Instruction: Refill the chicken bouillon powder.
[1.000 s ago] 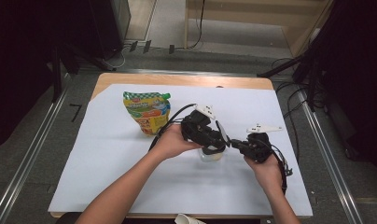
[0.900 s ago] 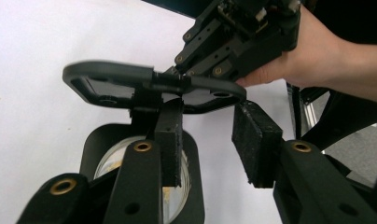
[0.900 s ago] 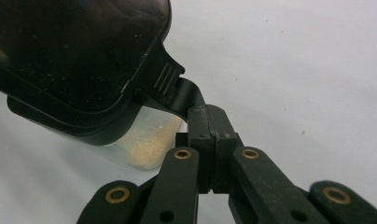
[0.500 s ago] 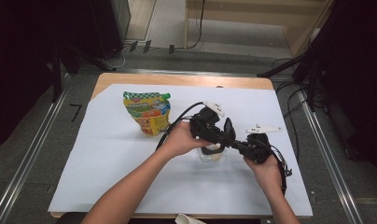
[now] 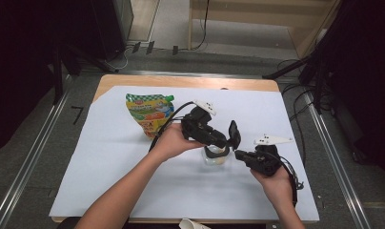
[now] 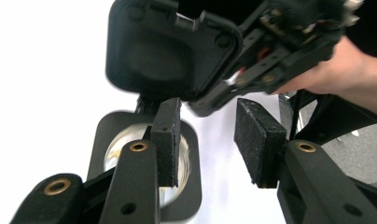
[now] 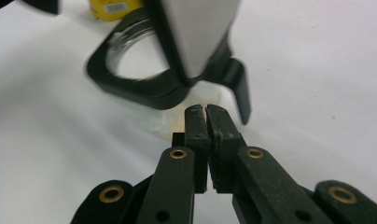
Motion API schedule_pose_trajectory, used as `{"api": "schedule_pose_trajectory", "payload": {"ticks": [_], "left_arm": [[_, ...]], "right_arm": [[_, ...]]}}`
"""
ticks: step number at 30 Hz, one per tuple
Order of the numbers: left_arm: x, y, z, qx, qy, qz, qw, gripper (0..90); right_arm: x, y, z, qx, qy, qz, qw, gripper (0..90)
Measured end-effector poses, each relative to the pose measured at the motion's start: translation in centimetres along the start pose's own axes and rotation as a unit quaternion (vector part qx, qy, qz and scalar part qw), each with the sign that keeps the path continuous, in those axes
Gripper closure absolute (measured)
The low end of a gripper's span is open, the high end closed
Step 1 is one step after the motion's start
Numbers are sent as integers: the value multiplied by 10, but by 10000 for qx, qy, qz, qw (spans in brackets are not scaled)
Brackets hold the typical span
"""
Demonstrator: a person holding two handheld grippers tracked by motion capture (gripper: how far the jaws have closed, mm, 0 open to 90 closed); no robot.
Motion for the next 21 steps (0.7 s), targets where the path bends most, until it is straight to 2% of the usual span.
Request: {"api": "schedule_pose_trajectory", "payload": {"ticks": [4,9,13,17,21], "left_arm": [[10,-9,4,66,55,-90,9999,588],[23,-21,9,105,239,-111,9996,533],[32,-28,13,220,212,-224,9993,522],[41,-35,19,335,264,-308,9986,512],[47,-41,23,417,299,-377,9980,503]], "right_arm": [[7,4,11,137,43,-99,9998,865],[5,8,22,234,249,-130,9993,828],[3,13,32,388,481,-138,9980,828],[1,17,41,545,591,-173,9966,814],[-5,19,48,665,683,-164,9953,763]]}}
Point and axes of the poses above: each handheld gripper's, and its own axes: x roughly backward along the jaws, y roughly out of its top, z roughly to its left, the point moved 1 cm from there along -x, roughly forward along the jaws, and after that the axes turned 15 degrees about x, right-handed, at the moved point
